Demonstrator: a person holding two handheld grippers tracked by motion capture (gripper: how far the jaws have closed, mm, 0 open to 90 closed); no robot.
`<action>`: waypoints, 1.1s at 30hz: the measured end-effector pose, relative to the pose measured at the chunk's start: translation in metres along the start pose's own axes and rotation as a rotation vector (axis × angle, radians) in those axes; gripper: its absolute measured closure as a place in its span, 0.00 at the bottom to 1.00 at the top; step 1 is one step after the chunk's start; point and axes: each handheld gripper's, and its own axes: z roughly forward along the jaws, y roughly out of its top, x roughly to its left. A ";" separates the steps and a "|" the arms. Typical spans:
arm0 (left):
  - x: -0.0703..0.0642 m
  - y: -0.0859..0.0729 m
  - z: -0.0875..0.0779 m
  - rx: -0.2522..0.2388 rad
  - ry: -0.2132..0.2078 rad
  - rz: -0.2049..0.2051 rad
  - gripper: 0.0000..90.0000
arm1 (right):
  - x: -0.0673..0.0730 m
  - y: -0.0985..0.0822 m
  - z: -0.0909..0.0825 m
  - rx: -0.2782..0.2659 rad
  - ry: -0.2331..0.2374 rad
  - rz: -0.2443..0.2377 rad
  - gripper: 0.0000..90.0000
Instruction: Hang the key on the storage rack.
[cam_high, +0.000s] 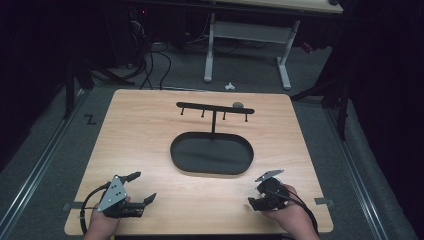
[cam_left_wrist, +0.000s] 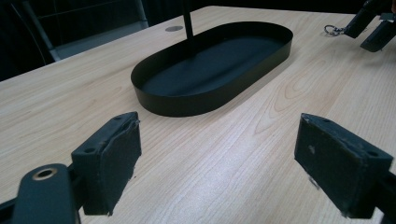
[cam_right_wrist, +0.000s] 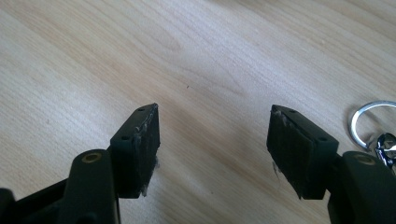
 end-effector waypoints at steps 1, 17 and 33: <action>0.000 0.000 0.000 0.002 -0.002 0.001 0.17 | 0.000 0.000 -0.001 0.015 -0.003 -0.005 0.40; -0.001 0.001 0.004 0.016 -0.017 0.021 0.17 | -0.028 -0.004 -0.022 0.154 -0.064 -0.039 0.55; -0.002 0.001 0.006 0.036 0.000 0.024 0.17 | -0.076 0.003 -0.024 0.195 -0.075 0.062 0.69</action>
